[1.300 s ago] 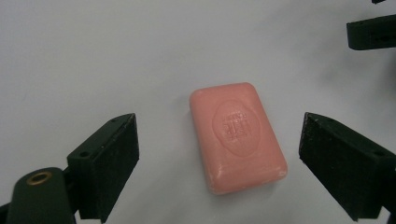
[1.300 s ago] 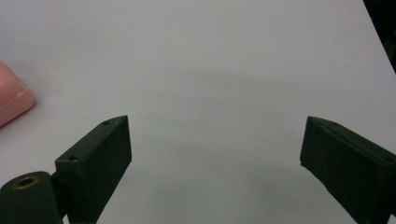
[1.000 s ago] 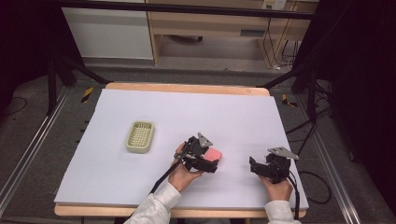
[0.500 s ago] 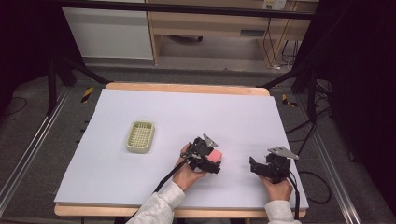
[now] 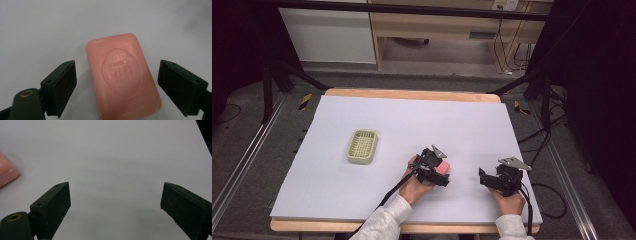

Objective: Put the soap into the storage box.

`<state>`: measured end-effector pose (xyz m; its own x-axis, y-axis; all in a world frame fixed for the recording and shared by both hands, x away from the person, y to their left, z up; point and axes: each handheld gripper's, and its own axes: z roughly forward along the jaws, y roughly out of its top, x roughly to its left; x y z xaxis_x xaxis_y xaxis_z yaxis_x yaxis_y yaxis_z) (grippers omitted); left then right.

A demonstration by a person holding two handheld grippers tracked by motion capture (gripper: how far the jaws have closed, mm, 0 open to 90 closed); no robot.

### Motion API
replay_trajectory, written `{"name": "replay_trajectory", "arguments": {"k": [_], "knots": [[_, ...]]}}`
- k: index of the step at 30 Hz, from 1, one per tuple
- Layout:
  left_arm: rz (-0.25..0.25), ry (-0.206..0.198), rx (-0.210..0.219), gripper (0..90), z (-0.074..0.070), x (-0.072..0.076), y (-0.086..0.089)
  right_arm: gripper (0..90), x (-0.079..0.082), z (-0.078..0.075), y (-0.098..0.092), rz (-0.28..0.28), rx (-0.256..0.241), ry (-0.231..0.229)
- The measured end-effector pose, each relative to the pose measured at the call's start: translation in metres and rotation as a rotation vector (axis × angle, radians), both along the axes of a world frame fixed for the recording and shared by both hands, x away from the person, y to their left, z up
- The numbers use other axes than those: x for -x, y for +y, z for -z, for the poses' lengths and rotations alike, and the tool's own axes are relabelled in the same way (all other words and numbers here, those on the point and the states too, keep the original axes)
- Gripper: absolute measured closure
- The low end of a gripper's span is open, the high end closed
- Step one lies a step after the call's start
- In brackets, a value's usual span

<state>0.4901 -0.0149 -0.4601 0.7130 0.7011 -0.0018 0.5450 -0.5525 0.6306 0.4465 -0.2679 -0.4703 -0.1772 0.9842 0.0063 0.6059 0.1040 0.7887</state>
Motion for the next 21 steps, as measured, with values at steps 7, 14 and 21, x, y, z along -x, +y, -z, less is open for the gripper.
{"name": "replay_trajectory", "arguments": {"k": [7, 14, 21], "knots": [[0.003, 0.013, 0.0, 22.0, 0.0017, -0.0024, -0.0003, 9.6, -0.0002, 0.0002, 0.0001, -0.001, -0.001, 0.002], [-0.002, 0.034, 0.004, 26.9, 0.0042, -0.0036, -0.0024, 9.6, -0.0003, 0.0002, 0.0002, -0.002, -0.002, 0.002], [-0.002, 0.052, 0.003, 28.4, 0.0056, -0.0053, -0.0032, 9.6, -0.0004, 0.0003, 0.0002, -0.001, -0.003, 0.002]]}}
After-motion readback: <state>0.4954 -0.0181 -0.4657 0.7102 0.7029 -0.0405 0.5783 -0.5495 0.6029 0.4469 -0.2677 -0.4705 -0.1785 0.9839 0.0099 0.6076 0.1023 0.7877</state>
